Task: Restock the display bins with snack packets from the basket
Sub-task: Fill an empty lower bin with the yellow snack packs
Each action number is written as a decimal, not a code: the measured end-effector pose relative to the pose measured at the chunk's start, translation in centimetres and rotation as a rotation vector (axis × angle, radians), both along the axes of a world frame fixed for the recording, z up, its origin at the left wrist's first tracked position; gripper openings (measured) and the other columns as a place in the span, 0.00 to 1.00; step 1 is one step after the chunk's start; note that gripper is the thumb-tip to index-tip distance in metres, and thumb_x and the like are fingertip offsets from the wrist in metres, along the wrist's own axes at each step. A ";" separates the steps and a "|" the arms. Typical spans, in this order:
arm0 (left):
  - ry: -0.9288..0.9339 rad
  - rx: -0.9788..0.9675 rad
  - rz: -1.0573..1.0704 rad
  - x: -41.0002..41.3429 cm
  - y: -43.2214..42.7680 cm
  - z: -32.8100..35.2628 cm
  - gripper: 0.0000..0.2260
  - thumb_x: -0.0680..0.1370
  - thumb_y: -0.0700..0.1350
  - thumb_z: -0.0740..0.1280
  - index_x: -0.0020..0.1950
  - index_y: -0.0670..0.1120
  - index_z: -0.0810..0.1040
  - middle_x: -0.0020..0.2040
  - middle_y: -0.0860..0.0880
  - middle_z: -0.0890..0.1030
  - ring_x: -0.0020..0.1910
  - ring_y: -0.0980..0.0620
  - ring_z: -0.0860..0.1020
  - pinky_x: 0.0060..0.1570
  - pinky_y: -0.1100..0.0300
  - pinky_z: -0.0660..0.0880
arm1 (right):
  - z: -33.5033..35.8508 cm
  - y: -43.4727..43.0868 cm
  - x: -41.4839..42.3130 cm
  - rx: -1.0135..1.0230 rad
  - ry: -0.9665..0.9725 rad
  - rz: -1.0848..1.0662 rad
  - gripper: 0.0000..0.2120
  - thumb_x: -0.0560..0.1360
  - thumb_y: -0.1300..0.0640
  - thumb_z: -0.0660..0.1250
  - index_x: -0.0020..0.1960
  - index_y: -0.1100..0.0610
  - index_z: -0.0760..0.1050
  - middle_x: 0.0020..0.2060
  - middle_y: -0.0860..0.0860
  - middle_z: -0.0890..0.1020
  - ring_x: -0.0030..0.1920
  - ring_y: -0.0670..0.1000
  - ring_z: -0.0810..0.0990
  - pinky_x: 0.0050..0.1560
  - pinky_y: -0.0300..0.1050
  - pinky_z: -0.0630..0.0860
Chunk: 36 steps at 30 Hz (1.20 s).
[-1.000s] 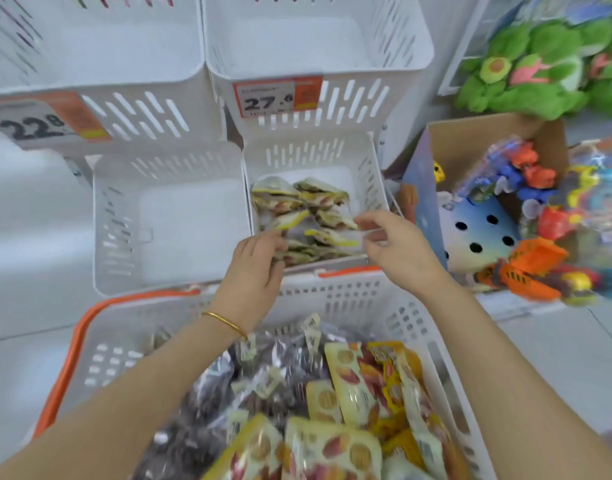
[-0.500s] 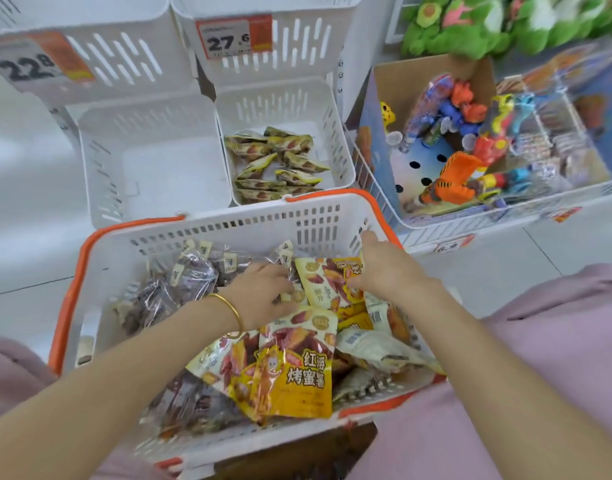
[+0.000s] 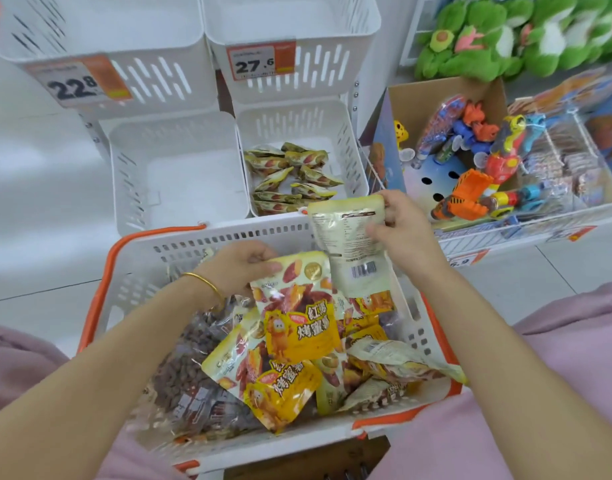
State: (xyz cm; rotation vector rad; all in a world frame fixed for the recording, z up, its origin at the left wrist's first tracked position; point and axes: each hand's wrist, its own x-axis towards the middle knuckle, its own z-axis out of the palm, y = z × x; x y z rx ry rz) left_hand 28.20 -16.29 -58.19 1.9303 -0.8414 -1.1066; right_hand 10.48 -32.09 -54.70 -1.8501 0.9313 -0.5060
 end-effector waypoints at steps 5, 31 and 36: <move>0.108 -0.111 0.376 1.3 0.0 0.6 0.08 0.79 0.42 0.63 0.39 0.45 0.71 0.34 0.46 0.74 0.26 0.52 0.73 0.29 0.59 0.74 | 0.4 1.7 1.3 -0.325 -0.007 -0.122 0.08 0.75 0.62 0.64 0.53 0.57 0.72 0.42 0.51 0.79 0.42 0.52 0.77 0.45 0.54 0.74; 0.236 -0.305 0.387 1.8 0.0 2.5 0.13 0.73 0.30 0.68 0.45 0.48 0.72 0.39 0.45 0.78 0.38 0.45 0.78 0.38 0.50 0.76 | -0.8 2.8 5.5 -0.001 -0.074 0.254 0.28 0.75 0.67 0.64 0.70 0.47 0.67 0.72 0.46 0.63 0.67 0.45 0.67 0.69 0.52 0.66; 0.139 -0.347 0.188 2.4 -0.7 2.9 0.15 0.69 0.34 0.72 0.46 0.52 0.73 0.40 0.47 0.77 0.35 0.50 0.75 0.32 0.59 0.72 | 1.2 0.3 6.2 0.088 0.089 0.514 0.45 0.67 0.57 0.77 0.75 0.43 0.55 0.72 0.41 0.63 0.70 0.43 0.63 0.63 0.40 0.68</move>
